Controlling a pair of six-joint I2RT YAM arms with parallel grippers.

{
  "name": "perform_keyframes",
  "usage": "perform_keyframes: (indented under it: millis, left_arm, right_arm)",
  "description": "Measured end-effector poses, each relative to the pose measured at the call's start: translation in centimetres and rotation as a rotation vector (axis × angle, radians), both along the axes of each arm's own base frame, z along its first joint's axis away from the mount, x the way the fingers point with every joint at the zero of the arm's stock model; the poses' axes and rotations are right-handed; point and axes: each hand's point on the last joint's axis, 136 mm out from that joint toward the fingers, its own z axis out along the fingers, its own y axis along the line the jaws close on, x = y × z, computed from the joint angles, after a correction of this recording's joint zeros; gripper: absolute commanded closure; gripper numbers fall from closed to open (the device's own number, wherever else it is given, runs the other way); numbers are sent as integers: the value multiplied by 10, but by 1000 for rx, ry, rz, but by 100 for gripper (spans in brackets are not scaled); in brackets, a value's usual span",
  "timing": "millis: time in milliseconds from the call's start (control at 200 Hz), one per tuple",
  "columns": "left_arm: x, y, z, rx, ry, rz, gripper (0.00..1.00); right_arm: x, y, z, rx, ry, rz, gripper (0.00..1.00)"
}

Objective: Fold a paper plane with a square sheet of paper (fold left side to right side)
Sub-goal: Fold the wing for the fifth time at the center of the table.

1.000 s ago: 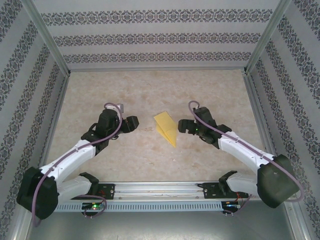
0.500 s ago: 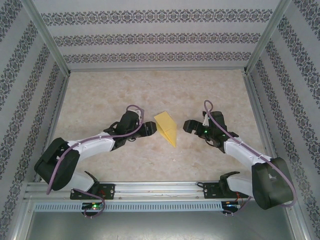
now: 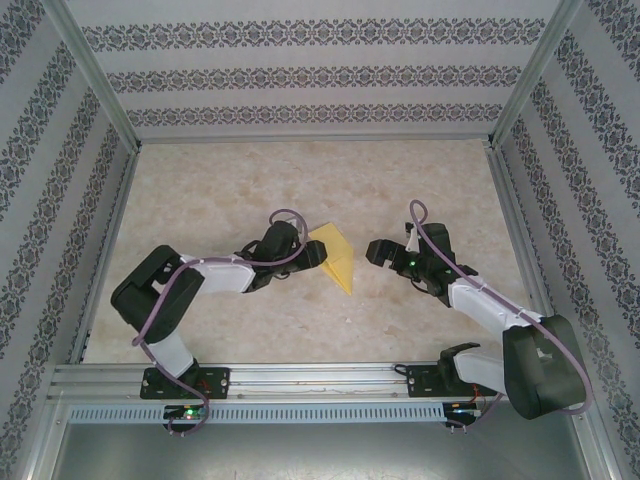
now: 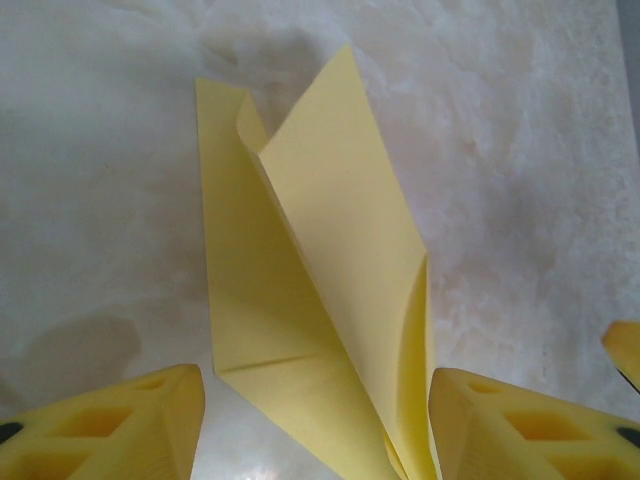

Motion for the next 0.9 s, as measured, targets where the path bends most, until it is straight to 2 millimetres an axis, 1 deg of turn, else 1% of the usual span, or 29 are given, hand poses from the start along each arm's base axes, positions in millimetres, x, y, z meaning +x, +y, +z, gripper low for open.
perform_keyframes:
  millis: [30, 125, 190, 295, 370, 430, 545, 620, 749, 899]
  left_arm:
    - [3, -1, -1, 3, -2, 5, 47]
    - [13, -3, -4, -3, -11, 23, 61]
    - [18, -4, -6, -1, -19, 31, 68]
    - [21, -4, -8, 8, -27, 31, 80]
    - [21, -4, -7, 9, -36, 25, 89]
    - [23, -6, -5, 0, -45, 19, 94]
    - [25, -5, 1, -27, -57, -1, 98]
    - [23, 2, 7, -54, -66, -18, 100]
    - [12, 13, 22, -119, -96, -79, 100]
    - [-4, 18, 35, -192, -126, -193, 100]
  right_arm:
    - [0, 0, 0, 1, -1, 0, 2]
    - [-1, -2, 2, 5, -8, -4, 2]
    - [-2, -4, 2, 6, -11, -11, 3]
    - [-2, -6, 3, 14, -15, -15, 4]
    - [-4, -7, 3, 21, -12, -12, 4]
    - [-5, -7, 2, 29, -9, -7, 4]
    - [-6, -5, 5, 49, -12, 23, 3]
    - [-9, -1, 7, 70, -18, 63, 2]
    - [-15, 14, 14, 121, -30, 156, 2]
    - [-16, 35, 22, 191, -53, 282, 2]
